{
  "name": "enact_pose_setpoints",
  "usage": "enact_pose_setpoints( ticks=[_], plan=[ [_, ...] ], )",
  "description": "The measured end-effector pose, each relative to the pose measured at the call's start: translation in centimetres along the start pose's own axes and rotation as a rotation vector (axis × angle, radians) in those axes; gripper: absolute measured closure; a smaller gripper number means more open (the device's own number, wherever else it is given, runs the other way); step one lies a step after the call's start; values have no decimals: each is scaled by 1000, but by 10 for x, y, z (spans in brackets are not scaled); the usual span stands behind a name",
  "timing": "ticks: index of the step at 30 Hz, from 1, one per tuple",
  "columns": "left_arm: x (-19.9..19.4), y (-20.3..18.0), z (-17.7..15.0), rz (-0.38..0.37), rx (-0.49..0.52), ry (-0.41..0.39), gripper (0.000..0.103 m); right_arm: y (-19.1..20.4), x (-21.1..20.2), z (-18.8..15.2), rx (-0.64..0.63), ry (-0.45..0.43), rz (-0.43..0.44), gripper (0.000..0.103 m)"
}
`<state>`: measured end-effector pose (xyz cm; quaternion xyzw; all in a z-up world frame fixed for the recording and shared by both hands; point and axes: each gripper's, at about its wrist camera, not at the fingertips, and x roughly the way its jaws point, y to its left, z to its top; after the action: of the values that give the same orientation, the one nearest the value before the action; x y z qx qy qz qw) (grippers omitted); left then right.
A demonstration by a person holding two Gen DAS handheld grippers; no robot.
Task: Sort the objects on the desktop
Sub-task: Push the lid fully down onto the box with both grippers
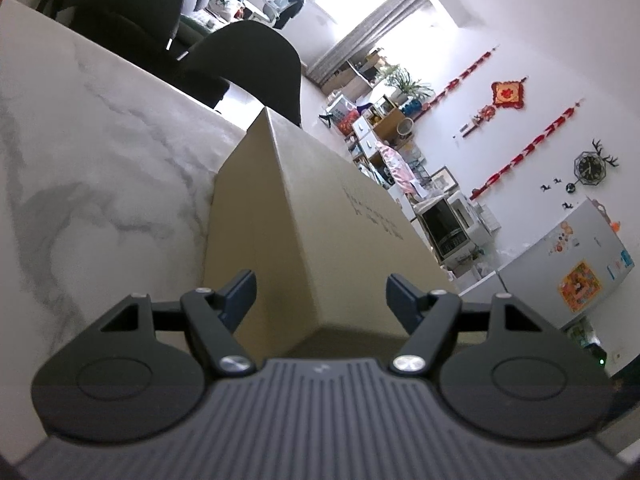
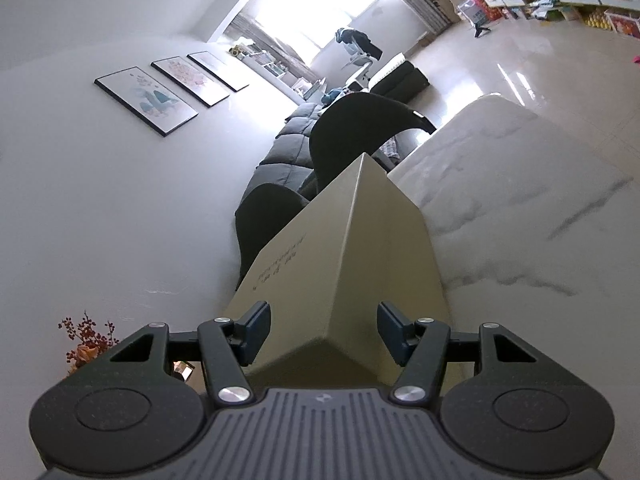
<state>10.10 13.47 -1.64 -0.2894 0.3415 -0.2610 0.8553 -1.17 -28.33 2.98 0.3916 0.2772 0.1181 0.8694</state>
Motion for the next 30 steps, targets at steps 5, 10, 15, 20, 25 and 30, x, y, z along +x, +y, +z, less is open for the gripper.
enact_pose_setpoints(
  ticks=[5, 10, 15, 20, 25, 30],
  plan=[
    [13, 6, 7, -19, 6, 19, 32, -7, 14, 10, 2, 16, 9, 40],
    [26, 15, 13, -49, 3, 30, 32, -21, 27, 21, 17, 28, 29, 40],
    [34, 24, 15, -90, -14, 20, 32, -37, 39, 29, 38, 39, 56, 40],
    [36, 30, 17, -126, -9, 2, 32, -47, 49, 34, 47, 35, 98, 40],
    [33, 31, 13, -148, 8, -34, 33, -51, 51, 37, 24, 12, 132, 41],
    [28, 31, 10, -180, -1, -78, 33, -54, 47, 37, 17, -18, 169, 41]
  ],
)
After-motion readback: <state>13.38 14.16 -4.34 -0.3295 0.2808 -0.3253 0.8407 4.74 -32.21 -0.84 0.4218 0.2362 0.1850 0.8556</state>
